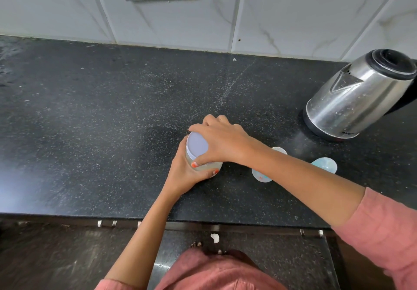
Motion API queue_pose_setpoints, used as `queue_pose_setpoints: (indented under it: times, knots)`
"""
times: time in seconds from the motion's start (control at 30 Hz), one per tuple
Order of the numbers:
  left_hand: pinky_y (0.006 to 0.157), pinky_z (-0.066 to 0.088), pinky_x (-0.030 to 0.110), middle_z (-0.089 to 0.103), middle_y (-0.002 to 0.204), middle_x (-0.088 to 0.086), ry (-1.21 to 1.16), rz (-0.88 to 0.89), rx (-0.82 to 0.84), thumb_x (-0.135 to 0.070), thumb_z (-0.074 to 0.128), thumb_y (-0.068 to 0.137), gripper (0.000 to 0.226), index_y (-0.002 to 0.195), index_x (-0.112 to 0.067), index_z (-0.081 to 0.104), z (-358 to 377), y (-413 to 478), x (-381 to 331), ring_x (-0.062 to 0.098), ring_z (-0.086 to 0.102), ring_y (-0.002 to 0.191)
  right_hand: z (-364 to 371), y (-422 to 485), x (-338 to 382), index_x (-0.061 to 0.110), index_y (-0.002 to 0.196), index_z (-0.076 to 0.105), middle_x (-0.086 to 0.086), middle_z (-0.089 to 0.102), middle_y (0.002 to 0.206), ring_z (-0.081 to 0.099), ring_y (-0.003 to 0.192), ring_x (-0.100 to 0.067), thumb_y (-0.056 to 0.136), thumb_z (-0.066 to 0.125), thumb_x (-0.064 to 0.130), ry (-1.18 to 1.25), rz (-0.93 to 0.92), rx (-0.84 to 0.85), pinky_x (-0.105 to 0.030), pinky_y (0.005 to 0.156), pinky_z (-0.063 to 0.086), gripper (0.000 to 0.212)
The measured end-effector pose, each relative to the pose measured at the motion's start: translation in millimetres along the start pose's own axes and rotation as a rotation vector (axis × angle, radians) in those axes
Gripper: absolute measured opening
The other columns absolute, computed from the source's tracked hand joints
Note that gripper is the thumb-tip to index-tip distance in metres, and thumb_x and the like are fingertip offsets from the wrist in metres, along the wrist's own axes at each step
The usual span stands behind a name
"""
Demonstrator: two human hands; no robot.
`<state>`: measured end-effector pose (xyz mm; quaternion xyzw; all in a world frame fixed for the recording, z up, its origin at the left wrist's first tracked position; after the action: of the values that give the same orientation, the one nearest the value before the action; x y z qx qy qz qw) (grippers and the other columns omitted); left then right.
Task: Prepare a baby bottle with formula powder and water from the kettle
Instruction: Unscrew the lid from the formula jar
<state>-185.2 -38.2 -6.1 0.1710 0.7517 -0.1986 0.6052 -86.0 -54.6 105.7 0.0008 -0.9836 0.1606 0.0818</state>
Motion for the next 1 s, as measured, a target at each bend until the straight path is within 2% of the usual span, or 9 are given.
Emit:
queue_pose_setpoints:
  times: [0.07,0.13,0.2,0.27,0.37,0.47,0.7,0.87,1.0]
  knots:
    - [0.086,0.04,0.008,0.05,0.124,-0.012,-0.013,0.001,-0.002,-0.046,0.076,0.039,0.096,0.122,-0.041,0.029,0,0,-1,0.0,0.048,0.115,0,-1,1,0.028,0.136,0.033,-0.004,0.038,0.131,0.039,0.119,-0.028,0.075,0.068,0.044,-0.022,-0.008,0.007,-0.036,0.079,0.032,0.073]
    - [0.09,0.041,0.014,0.051,0.125,-0.01,-0.003,0.009,-0.009,-0.046,0.077,0.039,0.091,0.118,-0.045,0.031,0,0,0,0.003,0.049,0.116,0,0,2,0.03,0.134,0.034,-0.002,0.037,0.131,0.038,0.12,-0.026,0.075,0.07,0.027,-0.004,-0.059,0.037,-0.035,0.076,0.033,0.069]
    - [0.093,0.042,0.022,0.052,0.124,-0.01,0.018,0.022,-0.011,-0.046,0.077,0.04,0.086,0.114,-0.049,0.034,0,1,1,0.005,0.049,0.117,-1,1,2,0.03,0.131,0.037,0.002,0.036,0.131,0.033,0.122,-0.022,0.072,0.067,0.007,0.029,-0.142,0.096,-0.032,0.073,0.034,0.07]
    - [0.09,0.041,0.017,0.052,0.12,-0.016,0.017,0.022,-0.011,-0.046,0.077,0.041,0.083,0.112,-0.05,0.034,0,1,1,0.001,0.049,0.116,1,2,1,0.028,0.131,0.037,0.004,0.033,0.133,0.025,0.127,-0.019,0.07,0.065,0.0,0.075,-0.198,0.155,-0.032,0.077,0.04,0.073]
    - [0.083,0.039,0.006,0.049,0.118,-0.023,0.013,0.028,-0.003,-0.048,0.076,0.041,0.089,0.118,-0.046,0.031,0,0,-1,-0.011,0.046,0.111,4,1,-1,0.028,0.138,0.028,0.003,0.029,0.139,0.021,0.131,-0.021,0.071,0.073,0.02,0.129,-0.124,0.154,-0.04,0.093,0.042,0.081]
    - [0.084,0.039,0.006,0.048,0.12,-0.023,-0.026,0.026,0.005,-0.046,0.076,0.04,0.089,0.117,-0.047,0.032,1,0,-1,-0.016,0.046,0.108,2,0,-3,0.031,0.141,0.023,-0.003,0.032,0.138,0.031,0.127,-0.027,0.073,0.07,0.042,0.055,-0.033,0.07,-0.041,0.089,0.038,0.083]
    - [0.089,0.039,0.013,0.048,0.124,-0.021,0.006,0.025,-0.014,-0.046,0.078,0.041,0.089,0.115,-0.054,0.03,0,1,3,-0.005,0.045,0.117,-7,8,-4,0.03,0.131,0.038,-0.004,0.037,0.127,0.043,0.114,-0.025,0.072,0.071,0.012,0.109,-0.125,0.144,-0.031,0.07,0.041,0.071]
    - [0.078,0.035,-0.002,0.045,0.117,-0.028,0.021,0.051,-0.016,-0.047,0.075,0.04,0.085,0.113,-0.051,0.032,-1,0,-3,-0.024,0.043,0.102,-30,17,-18,0.03,0.129,0.041,-0.006,0.036,0.129,0.044,0.114,-0.024,0.069,0.074,0.012,0.224,-0.159,0.129,-0.038,0.092,0.045,0.071]
    - [0.086,0.032,-0.001,0.045,0.12,-0.027,0.037,0.104,-0.02,-0.046,0.076,0.043,0.085,0.116,-0.047,0.034,-1,0,-4,-0.019,0.043,0.109,-42,34,-43,0.03,0.132,0.039,-0.006,0.033,0.131,0.042,0.111,-0.024,0.072,0.073,0.013,0.321,-0.058,0.077,-0.031,0.079,0.04,0.07]
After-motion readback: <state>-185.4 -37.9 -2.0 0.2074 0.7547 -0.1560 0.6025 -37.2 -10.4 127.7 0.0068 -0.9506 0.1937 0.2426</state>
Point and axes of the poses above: each hand's wrist, its own y-axis towards the middle knuckle, its own z-axis out of the palm, x = y × z, the point moved 3 cm from there along y, towards the middle knuckle
